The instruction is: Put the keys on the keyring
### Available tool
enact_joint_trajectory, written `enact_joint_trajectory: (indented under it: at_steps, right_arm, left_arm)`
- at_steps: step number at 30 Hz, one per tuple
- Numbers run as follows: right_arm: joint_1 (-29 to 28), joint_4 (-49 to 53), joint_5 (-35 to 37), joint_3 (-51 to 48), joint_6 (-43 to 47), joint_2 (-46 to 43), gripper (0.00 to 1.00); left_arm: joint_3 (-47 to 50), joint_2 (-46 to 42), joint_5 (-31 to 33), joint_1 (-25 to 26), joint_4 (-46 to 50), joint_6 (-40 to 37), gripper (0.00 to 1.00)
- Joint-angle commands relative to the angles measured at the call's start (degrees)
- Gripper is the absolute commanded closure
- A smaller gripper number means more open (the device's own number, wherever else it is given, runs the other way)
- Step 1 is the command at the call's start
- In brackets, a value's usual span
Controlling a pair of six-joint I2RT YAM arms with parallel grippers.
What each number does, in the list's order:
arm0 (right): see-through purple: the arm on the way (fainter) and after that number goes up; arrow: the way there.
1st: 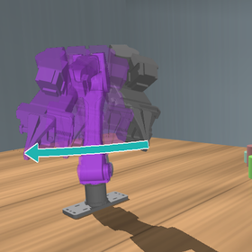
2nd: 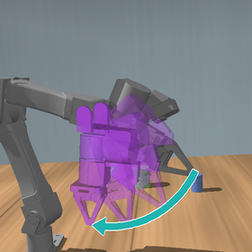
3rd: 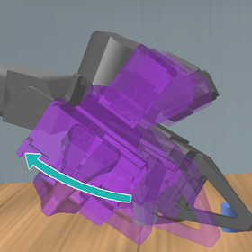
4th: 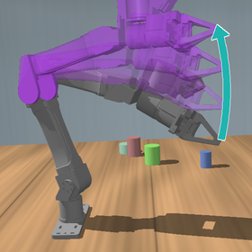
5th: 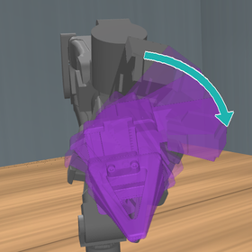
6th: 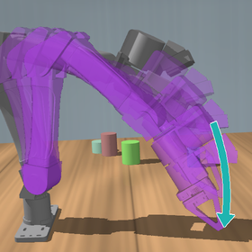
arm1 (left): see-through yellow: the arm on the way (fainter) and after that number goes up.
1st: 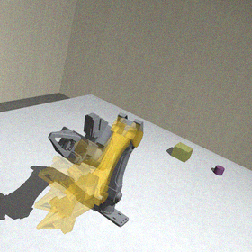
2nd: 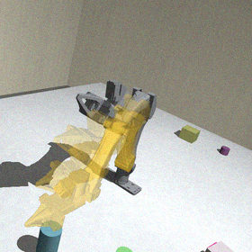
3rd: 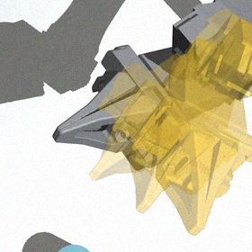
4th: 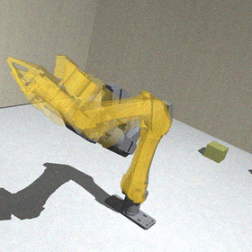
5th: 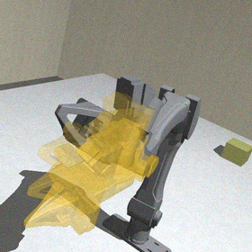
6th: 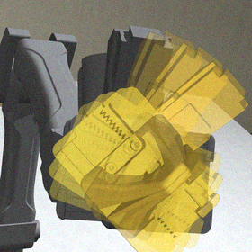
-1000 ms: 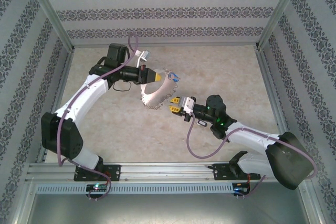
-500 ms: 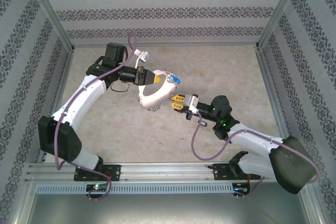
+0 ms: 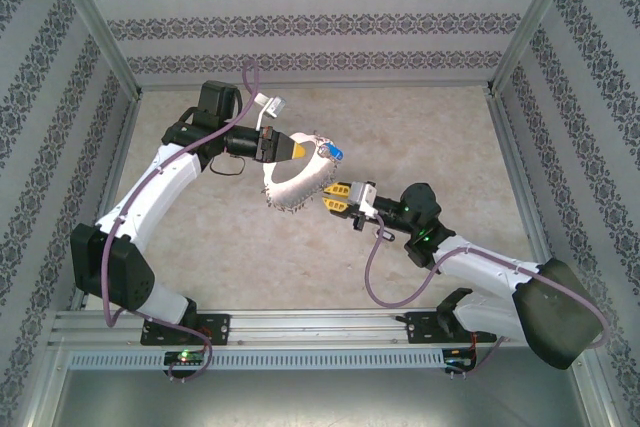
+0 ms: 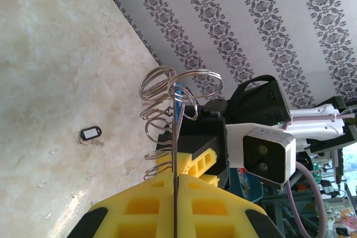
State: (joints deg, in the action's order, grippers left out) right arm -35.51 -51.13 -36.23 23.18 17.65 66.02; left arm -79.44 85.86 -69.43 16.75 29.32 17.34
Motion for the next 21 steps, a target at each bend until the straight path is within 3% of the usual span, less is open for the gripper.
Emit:
enact_joint_trajectory:
  at_steps: [1, 8, 16, 21]
  right_arm:
    - [-0.74, -3.31, 0.71, -1.65, -1.96, -0.81, 0.78]
    - [-1.91, -6.82, 1.84, -2.96, -5.12, 0.22, 0.75]
    - [-3.19, -19.19, 5.78, -2.47, -10.53, 6.27, 0.73]
    - [-2.94, -20.41, 4.92, -2.30, -10.97, 7.52, 0.72]
  left_arm:
    - [-1.35, -2.19, -1.92, -0.27, -2.34, 0.39, 1.00]
    - [-0.63, -2.93, -1.83, -0.27, -3.83, 1.64, 1.00]
    - [0.26, -3.59, -2.52, -0.31, -4.95, 2.42, 1.00]
    - [0.43, -3.84, -2.64, -0.28, -5.13, 2.28, 1.00]
